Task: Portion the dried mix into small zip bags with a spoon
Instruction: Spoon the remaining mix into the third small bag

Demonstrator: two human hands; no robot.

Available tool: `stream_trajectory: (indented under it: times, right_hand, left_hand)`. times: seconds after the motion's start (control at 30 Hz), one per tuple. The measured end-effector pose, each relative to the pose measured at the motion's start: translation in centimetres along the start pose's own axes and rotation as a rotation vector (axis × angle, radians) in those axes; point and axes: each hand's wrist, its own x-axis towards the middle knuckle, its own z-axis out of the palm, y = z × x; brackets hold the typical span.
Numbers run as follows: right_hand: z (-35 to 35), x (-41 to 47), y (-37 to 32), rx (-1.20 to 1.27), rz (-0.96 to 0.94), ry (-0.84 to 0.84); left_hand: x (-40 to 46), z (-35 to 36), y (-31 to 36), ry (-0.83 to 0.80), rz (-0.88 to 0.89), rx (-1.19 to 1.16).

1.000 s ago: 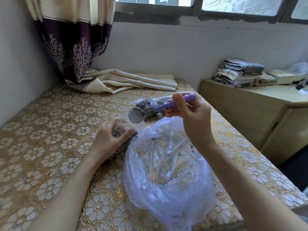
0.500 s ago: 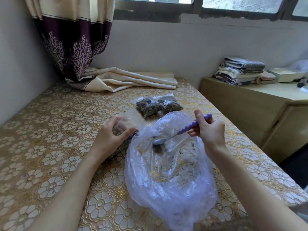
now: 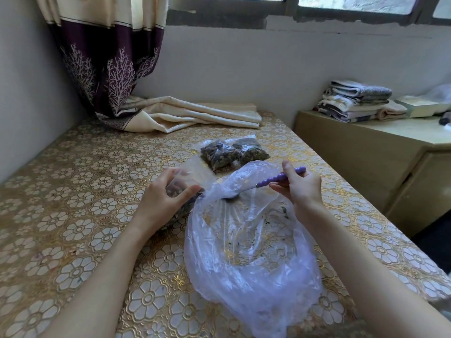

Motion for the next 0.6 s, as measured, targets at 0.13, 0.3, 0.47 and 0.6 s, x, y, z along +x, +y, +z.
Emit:
stream_trajectory:
  times: [0.13, 0.3, 0.47, 0.6]
  right_hand:
    - [-0.8, -0.1, -0.6, 0.018, 0.102, -0.012]
    - [-2.0, -0.3, -1.2, 0.0, 0.176, -0.047]
    - [-3.1, -0.8, -1.6, -0.021, 0.189, -0.081]
    - [-3.1, -1.1, -2.6, -0.016, 0.118, -0.085]
  left_hand:
    - [0.1, 0.0, 0.0, -0.001, -0.004, -0.008]
    - [0.0, 0.0, 0.0, -0.008, -0.005, -0.003]
    - [0.0, 0.0, -0.1, -0.006, 0.005, 0.01]
    - [0.0, 0.0, 0.0, -0.004, 0.005, -0.005]
